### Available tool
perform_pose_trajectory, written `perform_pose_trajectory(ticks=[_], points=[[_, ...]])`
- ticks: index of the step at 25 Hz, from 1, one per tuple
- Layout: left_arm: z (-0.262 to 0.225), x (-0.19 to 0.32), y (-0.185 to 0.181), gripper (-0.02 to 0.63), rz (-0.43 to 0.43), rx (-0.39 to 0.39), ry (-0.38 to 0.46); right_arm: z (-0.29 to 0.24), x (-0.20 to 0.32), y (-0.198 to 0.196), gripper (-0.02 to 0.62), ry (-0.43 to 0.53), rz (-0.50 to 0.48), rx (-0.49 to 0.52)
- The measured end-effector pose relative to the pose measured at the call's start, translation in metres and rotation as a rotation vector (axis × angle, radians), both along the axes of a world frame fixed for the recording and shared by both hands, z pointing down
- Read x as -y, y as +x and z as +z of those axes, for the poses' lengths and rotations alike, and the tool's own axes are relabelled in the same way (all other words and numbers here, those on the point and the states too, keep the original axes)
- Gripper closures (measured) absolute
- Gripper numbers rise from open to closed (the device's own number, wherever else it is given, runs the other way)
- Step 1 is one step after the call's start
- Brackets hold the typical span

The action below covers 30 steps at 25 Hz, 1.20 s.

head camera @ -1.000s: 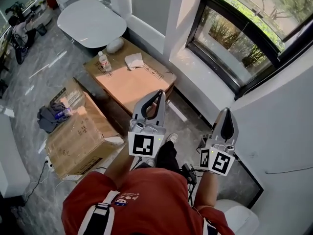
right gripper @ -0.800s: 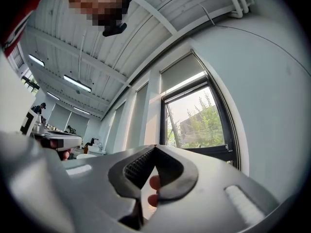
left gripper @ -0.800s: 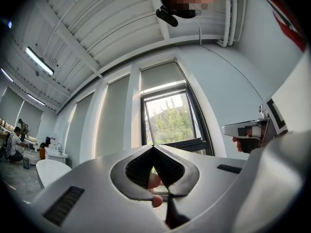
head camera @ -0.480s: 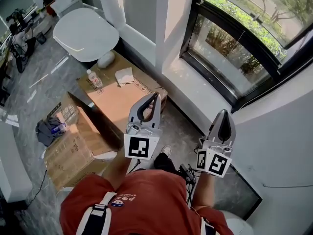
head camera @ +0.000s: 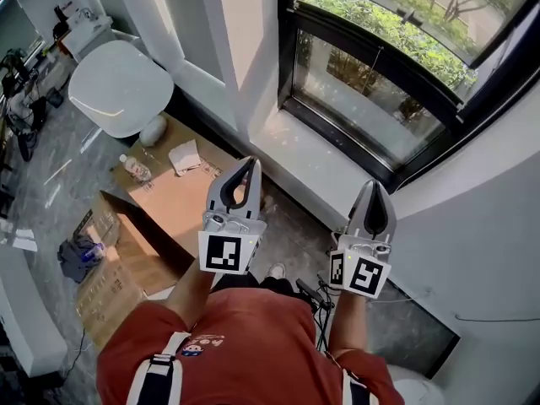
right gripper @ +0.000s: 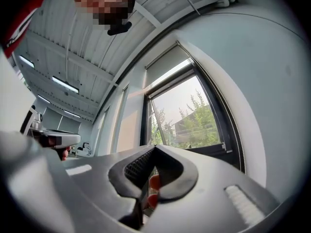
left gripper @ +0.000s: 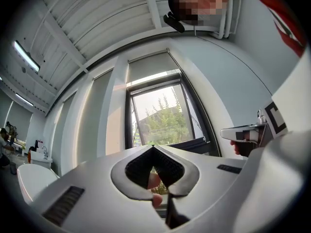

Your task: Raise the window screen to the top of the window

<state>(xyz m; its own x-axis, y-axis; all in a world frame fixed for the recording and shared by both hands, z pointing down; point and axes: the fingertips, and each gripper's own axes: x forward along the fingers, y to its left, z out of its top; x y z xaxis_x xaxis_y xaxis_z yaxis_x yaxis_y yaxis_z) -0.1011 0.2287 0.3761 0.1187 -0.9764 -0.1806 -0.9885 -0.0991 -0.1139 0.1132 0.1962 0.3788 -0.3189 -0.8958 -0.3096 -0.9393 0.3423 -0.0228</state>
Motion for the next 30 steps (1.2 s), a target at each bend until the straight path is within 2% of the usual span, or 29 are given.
perform_pose_trajectory(ticks=[3,8,16,23,30], points=[[-0.001,0.016,0.013,0.601,0.013,0.028,0.004,-0.001,0.01,0.014,0.586,0.009,0.028,0.008],[0.006,0.043,0.026,0.601,0.041,-0.018,-0.026,0.006,0.025,0.032,0.586,0.003,0.063,-0.008],[0.005,0.08,0.041,0.601,0.083,-0.016,0.013,0.007,0.052,0.045,0.586,0.016,0.111,-0.016],[0.007,0.135,0.038,0.601,0.145,-0.055,-0.003,0.005,0.096,0.043,0.586,0.03,0.154,-0.048],[0.014,0.211,0.026,0.601,0.184,-0.047,-0.011,0.004,0.166,0.034,0.586,0.033,0.195,-0.056]])
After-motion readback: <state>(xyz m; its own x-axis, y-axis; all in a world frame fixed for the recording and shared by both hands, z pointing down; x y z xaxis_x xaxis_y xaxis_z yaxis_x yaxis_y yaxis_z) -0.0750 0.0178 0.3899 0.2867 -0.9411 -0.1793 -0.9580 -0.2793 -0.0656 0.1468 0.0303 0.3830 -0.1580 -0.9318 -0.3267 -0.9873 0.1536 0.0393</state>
